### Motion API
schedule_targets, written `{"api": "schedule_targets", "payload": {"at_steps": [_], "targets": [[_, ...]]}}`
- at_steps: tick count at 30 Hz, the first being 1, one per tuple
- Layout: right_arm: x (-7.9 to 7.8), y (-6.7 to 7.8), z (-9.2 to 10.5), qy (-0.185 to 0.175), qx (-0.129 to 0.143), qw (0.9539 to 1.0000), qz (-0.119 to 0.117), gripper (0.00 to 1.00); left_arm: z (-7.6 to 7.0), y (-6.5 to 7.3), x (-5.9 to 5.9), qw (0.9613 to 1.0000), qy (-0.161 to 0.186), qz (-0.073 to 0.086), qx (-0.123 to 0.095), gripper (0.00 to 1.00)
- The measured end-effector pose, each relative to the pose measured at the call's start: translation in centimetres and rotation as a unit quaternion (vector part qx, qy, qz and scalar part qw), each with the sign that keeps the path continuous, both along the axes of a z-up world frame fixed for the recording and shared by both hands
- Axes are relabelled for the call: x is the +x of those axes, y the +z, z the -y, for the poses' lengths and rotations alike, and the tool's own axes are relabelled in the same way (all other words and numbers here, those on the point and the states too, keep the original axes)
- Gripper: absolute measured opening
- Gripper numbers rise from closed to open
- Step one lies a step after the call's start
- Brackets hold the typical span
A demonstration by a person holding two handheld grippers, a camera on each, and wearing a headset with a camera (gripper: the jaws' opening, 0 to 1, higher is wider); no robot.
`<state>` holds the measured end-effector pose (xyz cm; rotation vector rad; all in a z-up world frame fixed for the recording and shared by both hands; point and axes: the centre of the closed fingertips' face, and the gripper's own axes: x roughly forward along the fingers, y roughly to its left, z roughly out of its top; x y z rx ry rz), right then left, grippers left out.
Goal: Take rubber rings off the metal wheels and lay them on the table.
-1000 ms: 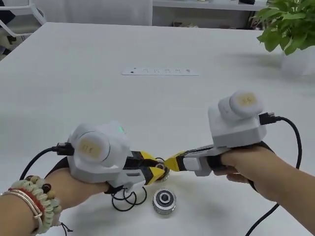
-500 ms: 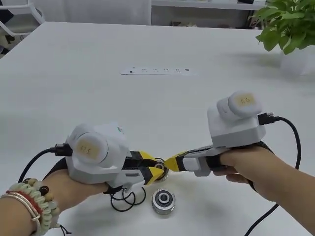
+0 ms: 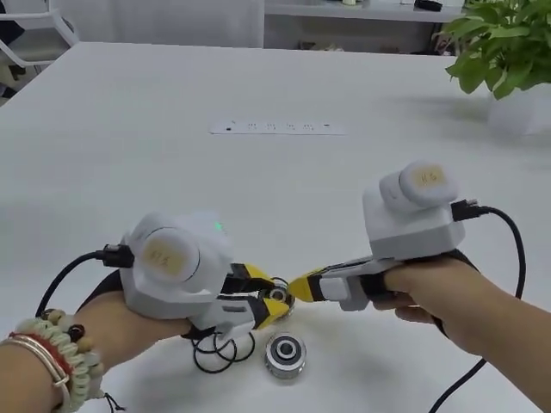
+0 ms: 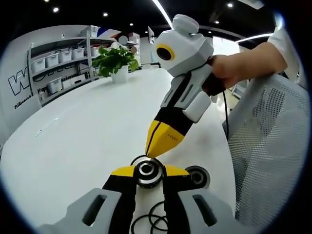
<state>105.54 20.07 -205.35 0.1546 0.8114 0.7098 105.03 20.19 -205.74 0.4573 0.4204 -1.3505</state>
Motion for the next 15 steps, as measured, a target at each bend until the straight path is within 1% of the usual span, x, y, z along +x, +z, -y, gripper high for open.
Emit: {"api": "schedule_targets", "payload": {"at_steps": [2, 3, 4, 5, 6, 7, 8, 10, 12, 14, 15], "targets": [[0.0, 0.1, 0.0, 0.000, 0.001, 1.0000, 0.001, 0.00, 0.0, 0.0, -0.4, 0.9999, -0.013, 0.003, 0.011, 0.21], [0.0, 0.1, 0.0, 0.000, 0.001, 1.0000, 0.001, 0.00, 0.0, 0.2, -0.6, 0.9997, -0.020, 0.002, 0.012, 0.23], [0.0, 0.2, 0.0, 0.000, 0.002, 1.0000, 0.002, 0.00, -0.1, 0.3, -0.8, 0.9997, -0.022, -0.002, 0.013, 0.25], [0.0, 0.3, -0.1, 0.000, 0.003, 1.0000, 0.002, 0.00, 0.0, 0.5, -0.9, 0.9996, -0.023, -0.013, 0.010, 0.28], [0.0, 0.3, -0.1, 0.000, 0.003, 1.0000, 0.003, 0.00, 0.3, 1.2, -1.3, 0.9992, -0.023, -0.032, -0.004, 0.30], [0.0, 0.3, -0.1, 0.001, 0.004, 1.0000, 0.002, 0.00, 0.5, 1.7, -1.5, 0.9989, -0.022, -0.039, -0.014, 0.31], [0.0, 0.4, -0.2, 0.001, 0.005, 1.0000, 0.001, 0.00, 0.4, 2.4, -1.5, 0.9988, -0.025, -0.039, -0.017, 0.33], [0.0, 0.6, -0.3, 0.001, 0.007, 1.0000, 0.001, 0.00, 0.2, 3.2, -1.7, 0.9986, -0.029, -0.039, -0.019, 0.34], [-0.1, 0.8, -0.6, 0.004, 0.009, 0.9999, 0.004, 0.00, 0.0, 3.8, -1.8, 0.9985, -0.032, -0.040, -0.018, 0.36], [-0.2, 1.0, -0.8, 0.007, 0.010, 0.9999, 0.006, 0.00, -0.5, 4.3, -2.2, 0.9975, -0.042, -0.055, -0.015, 0.41], [-0.2, 1.1, -0.9, 0.008, 0.011, 0.9999, 0.008, 0.00, -0.8, 4.8, -2.3, 0.9974, -0.048, -0.051, -0.018, 0.44]]}}
